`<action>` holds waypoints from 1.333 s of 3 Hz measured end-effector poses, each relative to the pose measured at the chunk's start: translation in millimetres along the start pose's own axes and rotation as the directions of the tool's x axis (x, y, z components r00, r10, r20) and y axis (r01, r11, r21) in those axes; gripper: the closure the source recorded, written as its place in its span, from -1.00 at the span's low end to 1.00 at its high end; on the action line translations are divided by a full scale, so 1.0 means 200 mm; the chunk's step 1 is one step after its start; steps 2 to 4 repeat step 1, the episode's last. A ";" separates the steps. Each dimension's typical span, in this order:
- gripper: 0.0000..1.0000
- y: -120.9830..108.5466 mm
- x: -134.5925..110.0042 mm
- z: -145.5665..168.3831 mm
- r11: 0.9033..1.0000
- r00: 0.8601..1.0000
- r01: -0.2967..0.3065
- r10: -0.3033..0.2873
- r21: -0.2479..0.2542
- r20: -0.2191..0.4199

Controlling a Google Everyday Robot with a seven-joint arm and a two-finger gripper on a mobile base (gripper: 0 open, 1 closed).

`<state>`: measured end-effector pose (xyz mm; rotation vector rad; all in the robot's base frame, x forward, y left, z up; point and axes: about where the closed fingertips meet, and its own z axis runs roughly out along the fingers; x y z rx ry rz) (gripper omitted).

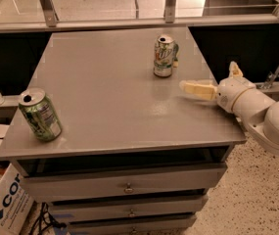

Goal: Move 7up can near sponge

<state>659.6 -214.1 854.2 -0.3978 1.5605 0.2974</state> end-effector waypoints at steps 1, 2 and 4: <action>-1.00 0.01 0.00 0.01 1.000 1.000 0.001 -0.001 -0.001 0.000; -1.00 0.01 0.00 0.01 1.000 1.000 0.001 -0.001 -0.001 0.000; -1.00 0.01 0.00 0.01 1.000 1.000 0.001 -0.001 -0.001 0.000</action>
Offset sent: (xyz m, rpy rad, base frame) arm 0.0000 0.0000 0.0000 0.0000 0.0000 0.0000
